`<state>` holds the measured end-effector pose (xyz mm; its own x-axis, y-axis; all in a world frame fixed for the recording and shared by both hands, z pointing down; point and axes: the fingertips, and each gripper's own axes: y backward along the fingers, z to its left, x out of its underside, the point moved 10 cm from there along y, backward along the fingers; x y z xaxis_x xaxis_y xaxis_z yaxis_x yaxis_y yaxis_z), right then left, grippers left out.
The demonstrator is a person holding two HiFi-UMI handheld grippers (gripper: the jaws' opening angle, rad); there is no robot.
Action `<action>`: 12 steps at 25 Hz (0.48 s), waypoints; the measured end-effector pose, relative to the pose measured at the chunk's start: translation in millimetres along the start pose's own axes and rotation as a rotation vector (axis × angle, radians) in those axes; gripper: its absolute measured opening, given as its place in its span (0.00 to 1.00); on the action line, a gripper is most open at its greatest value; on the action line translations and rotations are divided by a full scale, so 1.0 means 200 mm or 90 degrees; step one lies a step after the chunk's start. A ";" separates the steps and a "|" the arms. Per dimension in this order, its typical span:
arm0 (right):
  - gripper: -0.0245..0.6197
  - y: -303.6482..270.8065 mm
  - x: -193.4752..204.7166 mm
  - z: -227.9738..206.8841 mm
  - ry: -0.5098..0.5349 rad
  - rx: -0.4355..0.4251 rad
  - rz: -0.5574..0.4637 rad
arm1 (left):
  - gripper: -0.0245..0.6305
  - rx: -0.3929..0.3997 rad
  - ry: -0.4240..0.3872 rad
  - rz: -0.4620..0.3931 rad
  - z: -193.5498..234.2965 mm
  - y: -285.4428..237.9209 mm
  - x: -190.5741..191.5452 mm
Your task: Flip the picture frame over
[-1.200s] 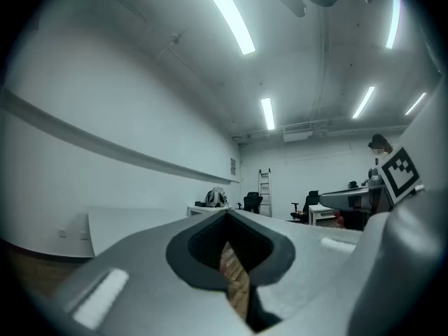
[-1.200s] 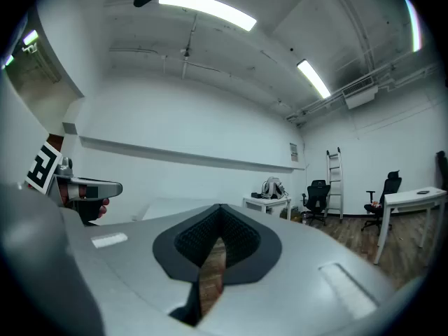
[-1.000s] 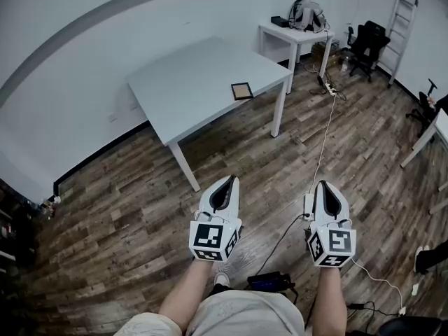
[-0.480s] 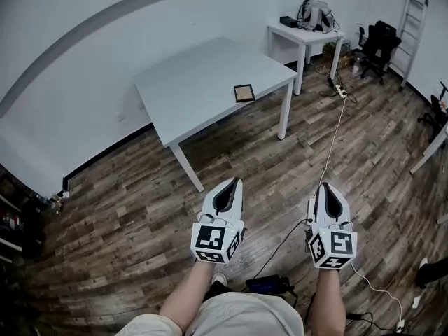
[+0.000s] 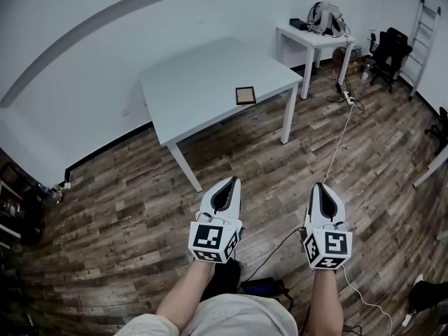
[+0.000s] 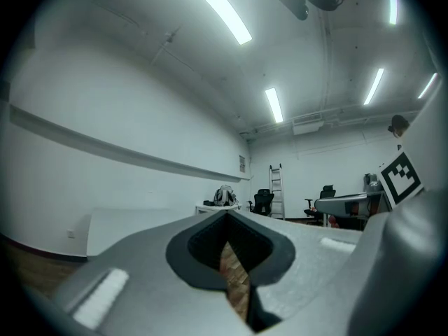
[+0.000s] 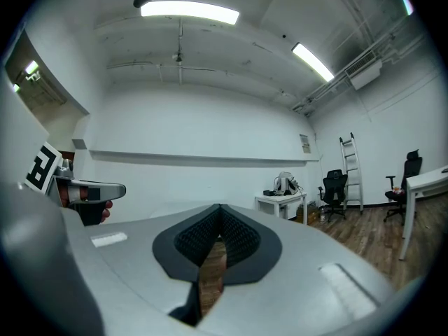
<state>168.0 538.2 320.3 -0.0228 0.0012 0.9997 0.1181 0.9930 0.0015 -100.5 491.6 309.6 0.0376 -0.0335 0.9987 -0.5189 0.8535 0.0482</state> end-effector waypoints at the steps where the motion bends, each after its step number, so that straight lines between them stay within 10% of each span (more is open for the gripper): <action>1: 0.08 -0.04 0.00 0.00 0.001 0.000 0.001 | 0.04 0.000 0.002 0.000 0.02 -0.03 0.01; 12: 0.08 -0.67 0.02 0.06 0.020 0.015 0.030 | 0.04 0.026 0.010 -0.006 0.44 -0.56 0.05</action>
<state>140.3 407.5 323.4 0.0136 0.0450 0.9989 0.0948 0.9944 -0.0461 -117.4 350.0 314.5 0.0550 -0.0329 0.9979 -0.5531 0.8311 0.0579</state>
